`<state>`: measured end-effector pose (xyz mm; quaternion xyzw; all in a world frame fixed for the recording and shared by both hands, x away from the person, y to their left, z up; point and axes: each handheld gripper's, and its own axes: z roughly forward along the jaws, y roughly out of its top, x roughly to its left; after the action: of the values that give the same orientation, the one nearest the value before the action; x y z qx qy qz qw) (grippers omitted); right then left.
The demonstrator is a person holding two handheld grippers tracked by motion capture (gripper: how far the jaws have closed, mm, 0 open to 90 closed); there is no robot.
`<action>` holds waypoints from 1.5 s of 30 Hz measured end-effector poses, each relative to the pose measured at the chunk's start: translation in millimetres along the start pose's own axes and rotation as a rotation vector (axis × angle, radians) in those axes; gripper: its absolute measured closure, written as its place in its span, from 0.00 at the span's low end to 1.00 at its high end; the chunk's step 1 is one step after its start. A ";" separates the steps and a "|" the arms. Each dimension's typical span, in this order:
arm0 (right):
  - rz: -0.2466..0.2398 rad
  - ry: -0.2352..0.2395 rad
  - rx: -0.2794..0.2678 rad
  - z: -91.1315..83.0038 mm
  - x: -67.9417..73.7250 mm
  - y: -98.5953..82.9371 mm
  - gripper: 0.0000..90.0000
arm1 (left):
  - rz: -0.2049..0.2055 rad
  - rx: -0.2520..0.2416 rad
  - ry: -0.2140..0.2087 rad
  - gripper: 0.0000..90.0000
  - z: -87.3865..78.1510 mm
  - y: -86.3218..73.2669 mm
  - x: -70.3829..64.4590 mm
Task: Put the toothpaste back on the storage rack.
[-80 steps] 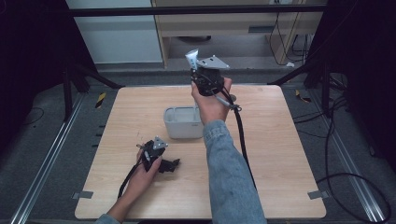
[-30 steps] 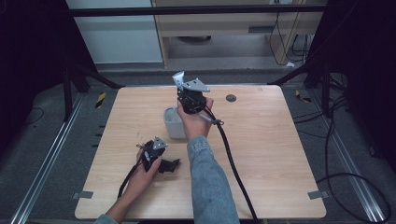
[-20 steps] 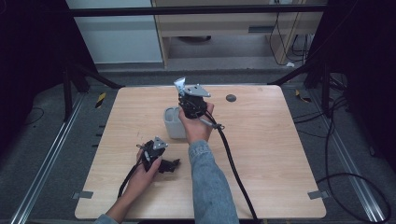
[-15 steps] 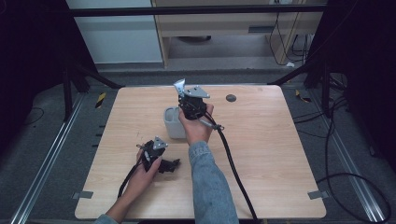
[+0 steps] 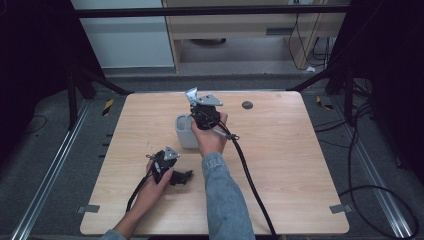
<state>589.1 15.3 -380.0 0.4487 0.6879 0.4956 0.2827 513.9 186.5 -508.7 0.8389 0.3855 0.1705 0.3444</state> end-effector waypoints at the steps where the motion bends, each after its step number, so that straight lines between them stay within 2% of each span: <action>1: 0.001 0.001 0.001 0.3 0.0 -0.4 0.88 | 0.000 0.000 0.000 0.00 0.0 0.0 0.0; 24: -0.014 -0.004 0.049 0.8 -8.6 -9.3 0.88 | 0.000 0.000 0.000 0.00 0.0 0.0 0.0; 28: -0.004 -0.003 0.057 -0.1 -10.9 -11.1 0.88 | 0.001 0.000 0.000 0.00 0.0 0.0 0.0; 45: -0.011 0.006 0.074 4.3 -7.0 -13.8 0.88 | 0.000 0.000 0.000 0.00 0.0 0.0 0.0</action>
<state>591.1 9.4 -394.7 0.4536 0.7090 0.4696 0.2665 513.9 186.5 -508.7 0.8390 0.3853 0.1706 0.3444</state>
